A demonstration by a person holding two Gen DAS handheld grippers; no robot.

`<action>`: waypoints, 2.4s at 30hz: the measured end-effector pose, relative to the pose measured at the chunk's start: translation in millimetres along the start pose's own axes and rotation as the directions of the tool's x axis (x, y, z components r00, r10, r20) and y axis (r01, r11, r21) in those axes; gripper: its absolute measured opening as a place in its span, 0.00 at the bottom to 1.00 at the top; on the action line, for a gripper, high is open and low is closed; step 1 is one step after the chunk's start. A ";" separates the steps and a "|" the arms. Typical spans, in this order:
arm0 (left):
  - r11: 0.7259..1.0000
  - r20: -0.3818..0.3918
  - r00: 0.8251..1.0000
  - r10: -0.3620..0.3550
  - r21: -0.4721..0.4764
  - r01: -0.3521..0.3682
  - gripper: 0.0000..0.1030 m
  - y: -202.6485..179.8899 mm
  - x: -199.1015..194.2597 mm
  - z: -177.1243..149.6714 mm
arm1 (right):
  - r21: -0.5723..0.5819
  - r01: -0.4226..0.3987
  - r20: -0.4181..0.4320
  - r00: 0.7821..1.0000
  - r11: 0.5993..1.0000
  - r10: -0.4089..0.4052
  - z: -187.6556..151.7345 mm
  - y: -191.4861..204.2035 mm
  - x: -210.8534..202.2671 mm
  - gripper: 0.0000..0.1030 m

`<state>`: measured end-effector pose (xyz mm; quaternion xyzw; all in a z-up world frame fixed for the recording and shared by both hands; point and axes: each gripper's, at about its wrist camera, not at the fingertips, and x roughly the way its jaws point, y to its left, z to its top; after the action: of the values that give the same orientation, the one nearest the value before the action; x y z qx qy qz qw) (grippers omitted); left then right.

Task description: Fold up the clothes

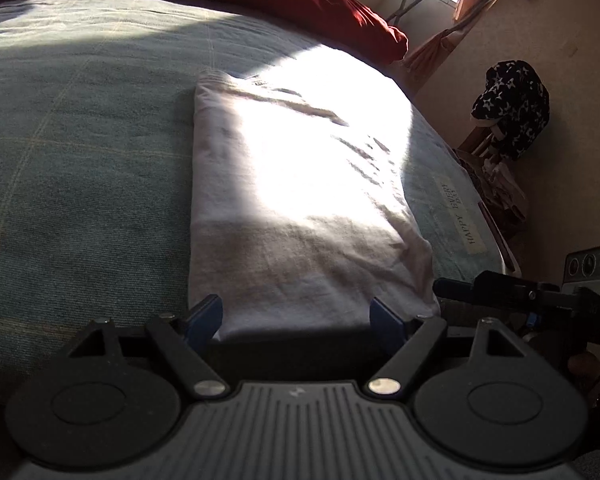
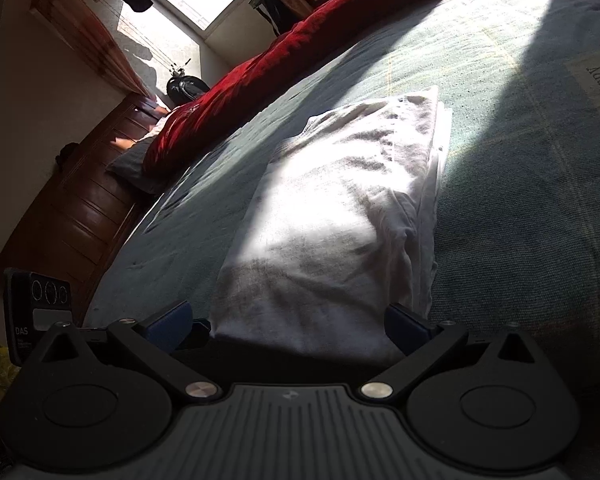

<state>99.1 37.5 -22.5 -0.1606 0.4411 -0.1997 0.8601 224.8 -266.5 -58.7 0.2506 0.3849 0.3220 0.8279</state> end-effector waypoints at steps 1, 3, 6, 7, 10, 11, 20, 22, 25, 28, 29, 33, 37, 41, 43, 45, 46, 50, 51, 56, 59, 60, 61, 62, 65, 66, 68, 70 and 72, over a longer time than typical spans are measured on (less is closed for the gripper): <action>1.000 0.016 1.000 -0.004 0.006 0.004 0.78 -0.2 -2.2 7.3 | -0.004 -0.001 0.003 1.000 1.000 0.001 2.1 0.7 -0.4 1.00; 1.000 0.014 1.000 -0.007 0.017 0.006 0.78 -1.1 6.4 16.0 | -0.018 -0.001 0.011 1.000 1.000 0.001 7.2 2.7 -0.6 1.00; 0.999 0.004 1.000 -0.010 0.033 0.010 0.78 -2.4 21.4 28.0 | -0.107 0.061 0.026 0.998 0.992 -0.059 23.9 12.5 11.1 1.00; 0.999 0.001 1.000 -0.011 0.039 0.011 0.78 -2.9 26.4 32.0 | -0.139 0.084 0.029 0.996 0.987 -0.081 28.7 15.5 16.1 1.00; 0.998 -0.008 1.000 -0.014 0.055 0.015 0.79 -4.3 41.4 44.1 | -0.231 0.124 0.017 0.992 0.965 -0.123 35.0 19.6 35.9 1.00; 0.998 -0.011 1.000 -0.015 0.060 0.016 0.81 -4.8 46.3 48.1 | -0.254 0.125 0.006 0.992 0.959 -0.128 35.8 19.6 42.8 1.00; 0.995 -0.025 0.996 -0.087 0.042 0.088 0.92 12.2 71.9 45.5 | -0.162 0.058 -0.020 0.998 0.985 -0.062 18.6 -24.1 58.2 1.00; 0.994 -0.027 0.995 -0.096 0.041 0.097 0.95 12.0 73.1 46.6 | -0.140 0.027 -0.004 1.000 0.990 -0.028 15.7 -29.8 55.3 1.00; 0.993 -0.029 0.994 -0.107 0.043 0.108 0.99 11.4 74.9 48.2 | -0.139 0.008 0.005 1.000 0.990 -0.007 13.6 -32.5 54.0 1.00; 0.993 -0.020 0.995 -0.100 0.055 0.101 0.99 8.8 68.1 51.7 | -0.155 0.013 0.006 1.000 0.988 -0.012 13.1 -30.0 54.7 1.00; 0.993 -0.017 0.995 -0.097 0.059 0.098 0.99 7.9 65.7 52.9 | -0.156 0.013 0.007 1.000 0.988 -0.012 13.8 -29.1 54.9 1.00; 0.993 -0.003 0.996 -0.085 0.076 0.085 0.99 4.3 55.9 57.7 | -0.112 0.010 0.007 1.000 0.994 -0.009 19.2 -28.0 47.1 1.00; 0.993 0.010 0.997 -0.074 0.093 0.073 0.99 0.6 46.1 62.5 | -0.102 0.058 0.033 0.998 0.993 -0.054 25.8 -21.7 31.6 1.00; 0.993 0.013 0.999 -0.041 0.107 0.039 0.99 0.4 42.0 68.6 | -0.117 0.137 0.048 0.990 0.984 -0.132 28.0 -17.0 25.0 1.00; 0.996 0.002 1.000 -0.005 0.091 0.005 0.99 3.7 44.5 72.9 | -0.114 0.152 0.047 0.988 0.982 -0.147 28.8 -16.6 25.5 1.00; 0.997 -0.003 1.000 -0.002 0.074 0.002 0.99 7.7 46.1 75.2 | -0.111 0.163 0.046 0.986 0.980 -0.159 29.2 -16.4 25.6 1.00; 0.998 -0.004 1.000 -0.006 0.066 0.006 0.99 9.6 46.6 75.9 | -0.112 0.165 0.044 0.986 0.980 -0.161 29.5 -16.2 25.6 1.00; 0.999 -0.011 1.000 -0.006 0.048 0.007 0.99 16.9 47.9 77.0 | -0.107 0.183 0.043 0.983 0.977 -0.180 30.1 -17.7 23.5 1.00; 0.999 -0.013 1.000 -0.013 0.034 0.013 0.99 20.1 48.8 76.9 | -0.103 0.187 0.045 0.982 0.977 -0.183 30.5 -18.9 22.7 1.00; 0.998 -0.024 0.999 -0.045 -0.039 0.044 0.99 36.2 53.0 76.0 | -0.053 0.206 0.071 0.977 0.977 -0.202 34.0 -28.9 16.0 1.00; 0.995 -0.030 0.997 -0.064 -0.083 0.062 0.99 45.8 55.5 75.5 | 0.037 0.208 0.086 0.974 0.977 -0.210 36.5 -43.4 11.4 1.00; 0.993 -0.032 0.997 -0.071 -0.098 0.068 0.99 49.0 56.3 75.4 | 0.086 0.201 0.077 0.975 0.976 -0.207 37.4 -50.5 11.0 1.00; 0.991 -0.033 0.996 -0.078 -0.112 0.074 0.99 52.2 57.2 75.2 | 0.144 0.189 0.060 0.978 0.971 -0.199 38.6 -58.9 11.1 1.00; 0.989 -0.035 0.996 -0.084 -0.127 0.079 0.99 55.4 58.0 75.1 | 0.221 0.161 0.031 0.985 0.962 -0.172 39.8 -69.8 12.4 1.00; 0.981 -0.039 0.994 -0.104 -0.171 0.096 0.99 65.1 60.5 74.6 | 0.350 0.046 0.020 0.998 0.936 -0.056 39.8 -91.8 16.8 1.00; 0.975 -0.052 0.992 -0.118 -0.193 0.106 0.99 70.2 65.0 73.8 | 0.363 0.032 0.013 0.999 0.931 -0.039 41.4 -94.1 19.7 1.00; 0.966 -0.055 0.987 -0.149 -0.220 0.133 0.99 77.0 71.2 74.4 | 0.389 0.004 0.002 1.000 0.921 -0.005 44.5 -98.9 25.5 1.00; 0.956 -0.056 0.981 -0.184 -0.243 0.165 0.99 82.8 77.4 77.3 | 0.405 -0.014 -0.015 1.000 0.914 0.022 50.0 -102.3 34.2 1.00; 0.945 -0.061 0.974 -0.220 -0.259 0.198 0.99 86.5 84.7 83.8 | 0.416 -0.025 -0.034 0.998 0.909 0.043 56.8 -104.9 44.6 1.00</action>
<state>230.4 79.9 -73.6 -0.3050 0.4813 -0.2392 0.7862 328.0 -313.5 -116.7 0.4204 0.4576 0.2524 0.7417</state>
